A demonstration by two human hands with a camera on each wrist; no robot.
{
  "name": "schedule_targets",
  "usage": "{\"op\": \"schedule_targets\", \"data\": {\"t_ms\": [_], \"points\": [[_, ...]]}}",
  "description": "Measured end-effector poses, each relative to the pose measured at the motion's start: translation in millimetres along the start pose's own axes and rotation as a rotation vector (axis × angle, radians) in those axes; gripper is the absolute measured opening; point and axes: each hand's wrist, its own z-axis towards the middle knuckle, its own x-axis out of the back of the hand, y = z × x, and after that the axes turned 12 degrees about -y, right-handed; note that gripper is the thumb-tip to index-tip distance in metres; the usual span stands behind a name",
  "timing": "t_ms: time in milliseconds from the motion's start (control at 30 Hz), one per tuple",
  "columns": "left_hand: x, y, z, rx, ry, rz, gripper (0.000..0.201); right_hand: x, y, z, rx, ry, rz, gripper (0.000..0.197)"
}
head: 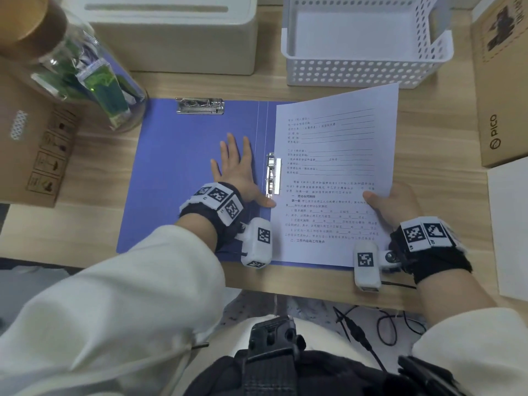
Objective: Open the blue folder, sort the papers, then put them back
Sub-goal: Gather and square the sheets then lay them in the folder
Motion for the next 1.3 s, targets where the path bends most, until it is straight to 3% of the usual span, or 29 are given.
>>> {"op": "schedule_targets", "data": {"t_ms": [567, 700, 767, 833, 900, 967, 1067, 1133, 1300], "points": [[-3, -13, 6, -0.055, 0.007, -0.017, 0.14, -5, 1, -3, 0.005, 0.051, 0.003, 0.033], [2, -27, -1, -0.11, 0.103, -0.201, 0.123, -5, 6, -6, 0.015, 0.109, -0.009, 0.037], [5, -54, -7, -0.007, 0.292, -0.425, 0.099, -3, 11, -10, 0.024, 0.185, -0.03, 0.045], [7, -92, -18, 0.188, 0.514, -0.611, 0.068, -2, 17, -13, 0.02, 0.242, -0.068, 0.053], [11, -128, -32, 0.41, 0.609, -0.688, 0.064, -2, 21, -16, -0.011, 0.252, -0.061, 0.059], [16, -152, -43, 0.493, 0.539, -0.726, 0.071, -3, 23, -19, -0.046, 0.224, 0.013, 0.058], [32, -161, -57, 0.414, 0.261, -0.967, 0.034, -2, 26, -22, -0.057, 0.192, 0.181, 0.054], [47, -169, -67, 0.438, 0.106, -0.996, 0.028, 1, 26, -21, -0.073, 0.168, 0.236, 0.054], [82, -183, -97, 0.356, 0.034, -0.855, 0.026, 9, 28, -21, -0.069, 0.109, 0.395, 0.037]]}}
